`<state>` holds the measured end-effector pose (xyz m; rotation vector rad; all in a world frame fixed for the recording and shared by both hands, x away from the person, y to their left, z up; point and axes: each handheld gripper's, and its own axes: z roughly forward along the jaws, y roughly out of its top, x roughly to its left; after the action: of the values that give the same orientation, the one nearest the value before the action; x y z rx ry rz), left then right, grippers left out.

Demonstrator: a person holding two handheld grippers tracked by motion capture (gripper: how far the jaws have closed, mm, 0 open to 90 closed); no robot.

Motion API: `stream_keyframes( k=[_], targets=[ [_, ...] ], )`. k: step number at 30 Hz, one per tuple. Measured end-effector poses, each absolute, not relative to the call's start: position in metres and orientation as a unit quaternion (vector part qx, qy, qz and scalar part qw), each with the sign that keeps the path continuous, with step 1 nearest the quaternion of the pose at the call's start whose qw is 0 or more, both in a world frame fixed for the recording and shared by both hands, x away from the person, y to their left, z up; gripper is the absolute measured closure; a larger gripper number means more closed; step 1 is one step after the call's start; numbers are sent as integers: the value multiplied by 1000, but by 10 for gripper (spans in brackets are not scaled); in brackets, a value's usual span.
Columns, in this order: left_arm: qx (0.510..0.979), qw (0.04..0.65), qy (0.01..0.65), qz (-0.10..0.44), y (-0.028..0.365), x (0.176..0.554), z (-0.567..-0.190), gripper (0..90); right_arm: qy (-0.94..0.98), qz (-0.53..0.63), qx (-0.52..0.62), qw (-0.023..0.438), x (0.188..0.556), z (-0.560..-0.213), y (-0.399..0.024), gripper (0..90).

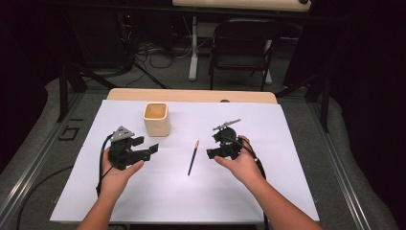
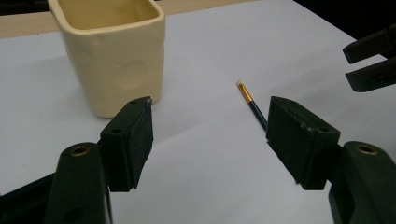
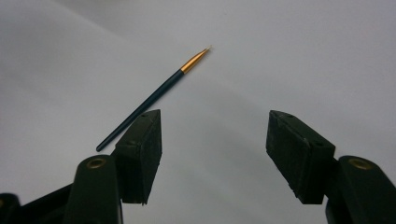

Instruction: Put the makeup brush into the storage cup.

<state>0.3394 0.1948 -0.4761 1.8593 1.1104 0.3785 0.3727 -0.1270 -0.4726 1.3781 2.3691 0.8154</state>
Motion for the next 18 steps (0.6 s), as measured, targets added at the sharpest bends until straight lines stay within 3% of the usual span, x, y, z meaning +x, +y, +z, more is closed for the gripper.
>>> stream_keyframes(
  k=[18],
  targets=[
    [756, 452, 450, 148, 194, 340, -478, 323, 834, 214, 499, 101, 399, -476, -120, 382]
  ],
)
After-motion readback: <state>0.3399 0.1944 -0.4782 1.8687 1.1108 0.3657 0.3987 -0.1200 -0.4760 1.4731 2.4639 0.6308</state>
